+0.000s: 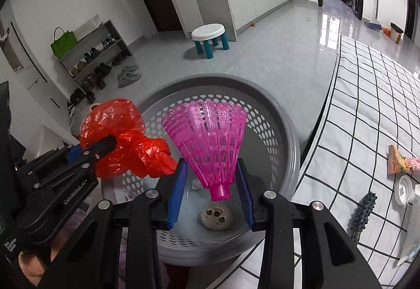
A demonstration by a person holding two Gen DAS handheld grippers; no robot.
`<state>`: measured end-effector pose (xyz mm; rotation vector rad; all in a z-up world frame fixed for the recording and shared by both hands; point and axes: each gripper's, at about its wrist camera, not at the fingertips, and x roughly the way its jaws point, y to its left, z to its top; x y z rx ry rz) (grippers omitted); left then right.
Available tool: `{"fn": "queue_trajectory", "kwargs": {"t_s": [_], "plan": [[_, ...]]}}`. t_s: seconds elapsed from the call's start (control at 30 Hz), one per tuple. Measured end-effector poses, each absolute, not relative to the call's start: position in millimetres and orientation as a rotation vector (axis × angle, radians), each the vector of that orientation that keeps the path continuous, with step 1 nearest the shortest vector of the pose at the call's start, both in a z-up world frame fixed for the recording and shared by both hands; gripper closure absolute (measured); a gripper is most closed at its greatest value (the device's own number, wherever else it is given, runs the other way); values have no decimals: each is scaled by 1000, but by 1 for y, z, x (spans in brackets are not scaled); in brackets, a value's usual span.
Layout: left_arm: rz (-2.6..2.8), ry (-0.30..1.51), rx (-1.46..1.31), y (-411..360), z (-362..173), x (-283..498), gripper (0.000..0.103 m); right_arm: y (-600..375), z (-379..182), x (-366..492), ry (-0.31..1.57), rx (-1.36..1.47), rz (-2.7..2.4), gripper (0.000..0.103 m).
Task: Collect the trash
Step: 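Carry the red bag and shuttlecock over the basket and open both tools, then withdraw both open tools from above the basket toward the bed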
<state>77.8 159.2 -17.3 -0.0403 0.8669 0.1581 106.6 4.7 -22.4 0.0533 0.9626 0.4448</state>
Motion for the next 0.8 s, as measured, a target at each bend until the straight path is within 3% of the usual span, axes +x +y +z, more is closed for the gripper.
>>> {"fn": "queue_trajectory", "kwargs": {"t_s": [0.1,0.27,0.47,0.8], "plan": [[167,855,-44,161,-15,74,80,5,-22,106,959,52,430,59],[174,831,-47,162,-10,71,54,-2,-17,104,932,57,404,42],[184,825,-60,165,-8,70,41,-8,-15,101,926,73,382,42],[181,811,-73,166,-6,68,32,-6,-12,93,917,74,379,42]]}}
